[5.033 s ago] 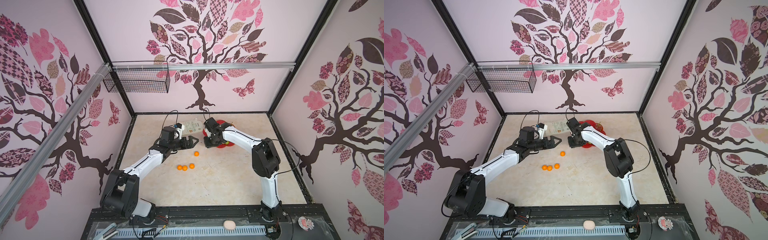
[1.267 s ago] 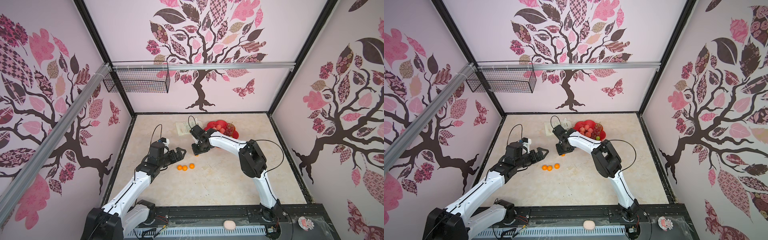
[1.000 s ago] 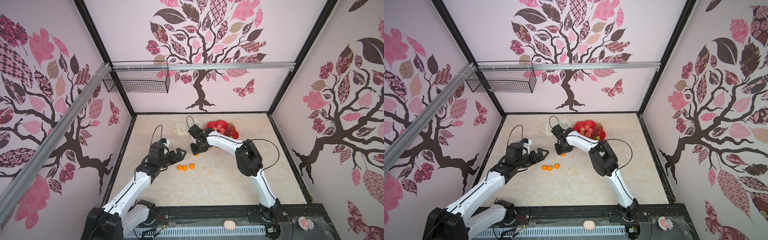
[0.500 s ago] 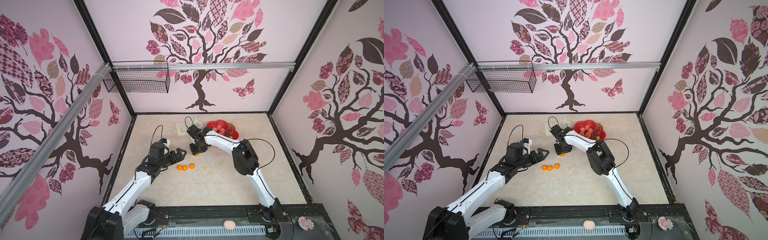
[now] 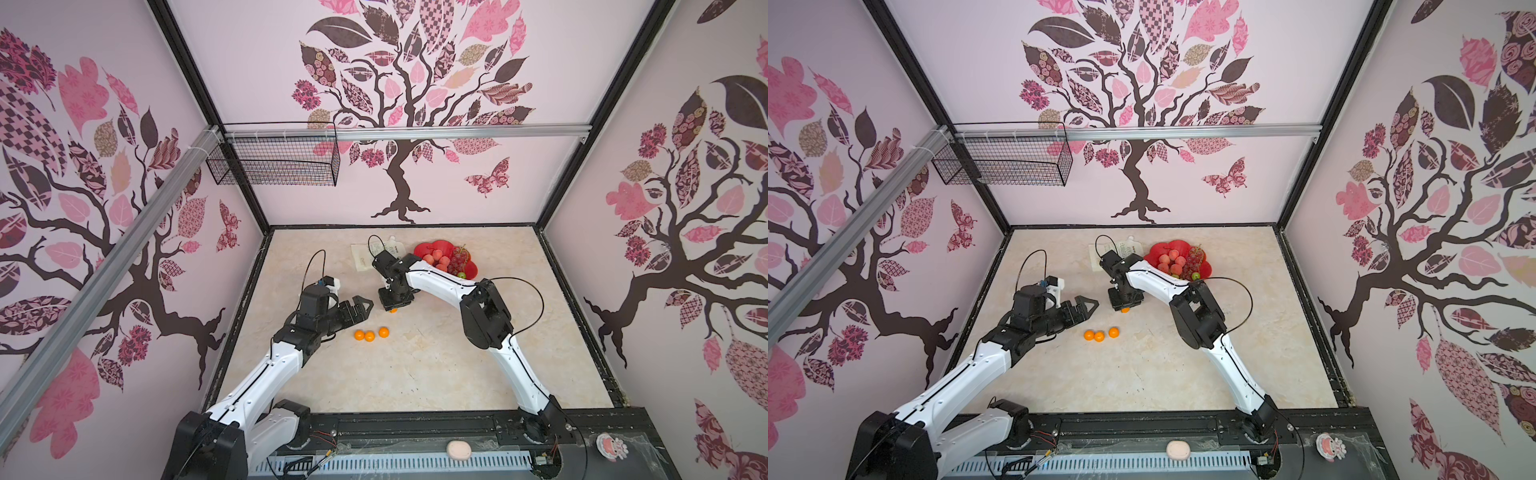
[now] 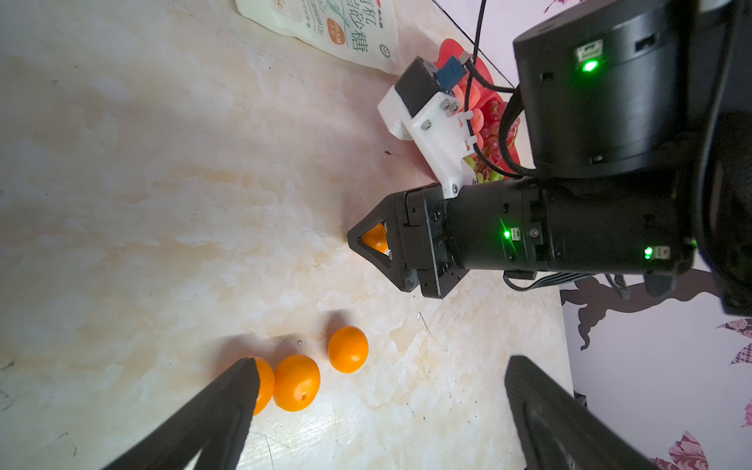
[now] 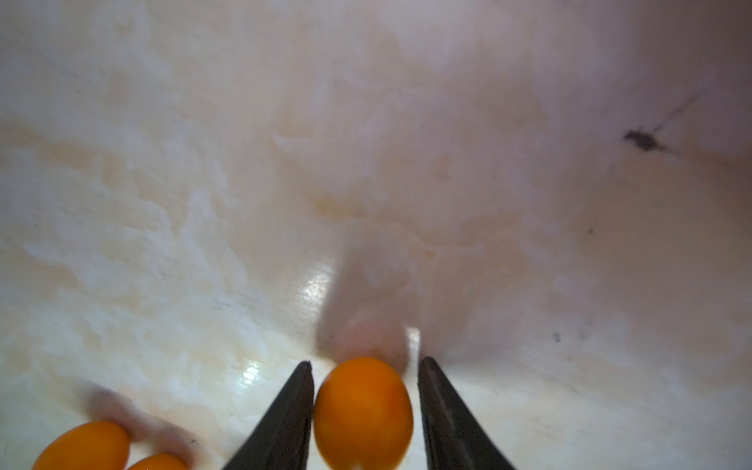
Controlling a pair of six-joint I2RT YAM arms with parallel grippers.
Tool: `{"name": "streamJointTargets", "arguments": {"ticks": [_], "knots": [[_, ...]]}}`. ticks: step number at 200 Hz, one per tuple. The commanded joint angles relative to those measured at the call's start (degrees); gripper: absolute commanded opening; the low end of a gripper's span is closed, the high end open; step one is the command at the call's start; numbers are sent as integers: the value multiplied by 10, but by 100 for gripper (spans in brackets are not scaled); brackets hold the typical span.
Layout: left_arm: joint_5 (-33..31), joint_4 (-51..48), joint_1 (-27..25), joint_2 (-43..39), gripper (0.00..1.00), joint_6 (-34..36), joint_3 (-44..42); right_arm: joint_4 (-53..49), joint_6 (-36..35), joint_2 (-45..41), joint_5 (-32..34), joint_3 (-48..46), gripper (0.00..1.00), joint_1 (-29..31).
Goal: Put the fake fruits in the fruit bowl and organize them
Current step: 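Lower the right gripper and close it on a kumquat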
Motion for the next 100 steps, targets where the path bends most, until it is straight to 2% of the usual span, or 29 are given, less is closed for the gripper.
{"name": "streamJointTargets", "arguments": {"ticks": [1,100], "knots": [[3,7,2,0,98,9,-15,-23,2,23,6,19,44,3],[12,10,0,22,98,17,12,-24,-3,-26,-1,30,40,2]]}}
